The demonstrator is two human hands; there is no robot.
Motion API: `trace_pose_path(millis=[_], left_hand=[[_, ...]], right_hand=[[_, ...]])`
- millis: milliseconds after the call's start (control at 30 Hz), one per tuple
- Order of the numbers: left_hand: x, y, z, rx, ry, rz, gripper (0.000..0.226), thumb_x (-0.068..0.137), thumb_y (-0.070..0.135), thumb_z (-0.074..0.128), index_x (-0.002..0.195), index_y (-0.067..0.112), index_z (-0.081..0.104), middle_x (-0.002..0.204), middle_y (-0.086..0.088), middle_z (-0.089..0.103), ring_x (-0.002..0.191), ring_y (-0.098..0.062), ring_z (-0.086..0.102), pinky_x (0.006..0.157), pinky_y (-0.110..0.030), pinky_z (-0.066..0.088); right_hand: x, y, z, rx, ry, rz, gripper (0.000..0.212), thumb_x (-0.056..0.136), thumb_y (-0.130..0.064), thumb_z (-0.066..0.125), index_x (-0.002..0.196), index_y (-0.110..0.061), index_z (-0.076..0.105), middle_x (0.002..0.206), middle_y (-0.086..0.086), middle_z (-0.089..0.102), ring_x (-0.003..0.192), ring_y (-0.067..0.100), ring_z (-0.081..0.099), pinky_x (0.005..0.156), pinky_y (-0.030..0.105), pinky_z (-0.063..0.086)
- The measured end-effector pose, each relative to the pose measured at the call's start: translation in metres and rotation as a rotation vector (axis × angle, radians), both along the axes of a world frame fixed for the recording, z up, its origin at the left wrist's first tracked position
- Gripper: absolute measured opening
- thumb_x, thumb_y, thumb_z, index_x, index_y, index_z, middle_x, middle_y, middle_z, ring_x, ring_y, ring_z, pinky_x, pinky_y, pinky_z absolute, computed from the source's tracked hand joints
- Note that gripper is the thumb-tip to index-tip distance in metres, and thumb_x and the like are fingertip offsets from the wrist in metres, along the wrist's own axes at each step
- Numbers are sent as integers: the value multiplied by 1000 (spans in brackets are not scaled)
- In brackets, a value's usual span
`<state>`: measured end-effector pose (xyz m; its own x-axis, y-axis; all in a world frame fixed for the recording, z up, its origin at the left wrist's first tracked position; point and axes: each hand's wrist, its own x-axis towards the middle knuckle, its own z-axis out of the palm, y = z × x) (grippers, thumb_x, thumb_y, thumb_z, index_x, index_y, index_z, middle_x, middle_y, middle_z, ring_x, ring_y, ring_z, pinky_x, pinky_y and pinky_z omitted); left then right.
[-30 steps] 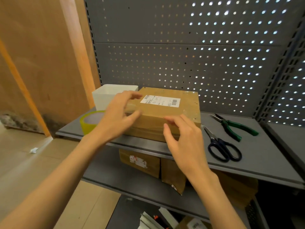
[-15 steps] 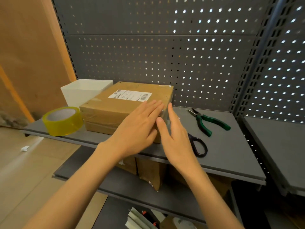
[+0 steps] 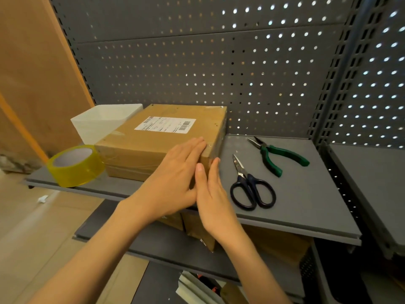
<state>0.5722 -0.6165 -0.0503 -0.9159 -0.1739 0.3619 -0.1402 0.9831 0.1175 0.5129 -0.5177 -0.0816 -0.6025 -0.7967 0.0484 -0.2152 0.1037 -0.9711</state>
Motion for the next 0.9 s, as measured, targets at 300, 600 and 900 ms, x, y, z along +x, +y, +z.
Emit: trace_pose_path(millis=[300, 600, 900], left_hand=[[10, 3, 1, -26, 40, 109, 73, 83, 42, 30, 147, 7, 23, 155, -8, 21, 142, -10, 9, 112, -17, -10], [14, 1, -7, 14, 98, 89, 68, 78, 29, 41, 141, 4, 33, 144, -12, 39, 136, -19, 27, 114, -18, 4], [10, -11, 12, -117, 100, 104, 67, 75, 35, 41, 137, 11, 44, 139, -4, 49, 126, -22, 44, 105, -35, 31]], right_hand=[[-25, 10, 27, 4, 599, 4, 53, 99, -42, 20, 148, -26, 7, 155, -15, 1, 138, -8, -5, 110, 14, -3], [-47, -18, 41, 313, 880, 54, 50, 102, -32, 14, 145, -10, 28, 155, 5, 20, 145, 14, 9, 117, 29, 4], [-37, 4, 42, 36, 607, 83, 49, 103, -31, 16, 148, -14, 15, 156, -6, 10, 143, 2, 4, 113, 15, 2]])
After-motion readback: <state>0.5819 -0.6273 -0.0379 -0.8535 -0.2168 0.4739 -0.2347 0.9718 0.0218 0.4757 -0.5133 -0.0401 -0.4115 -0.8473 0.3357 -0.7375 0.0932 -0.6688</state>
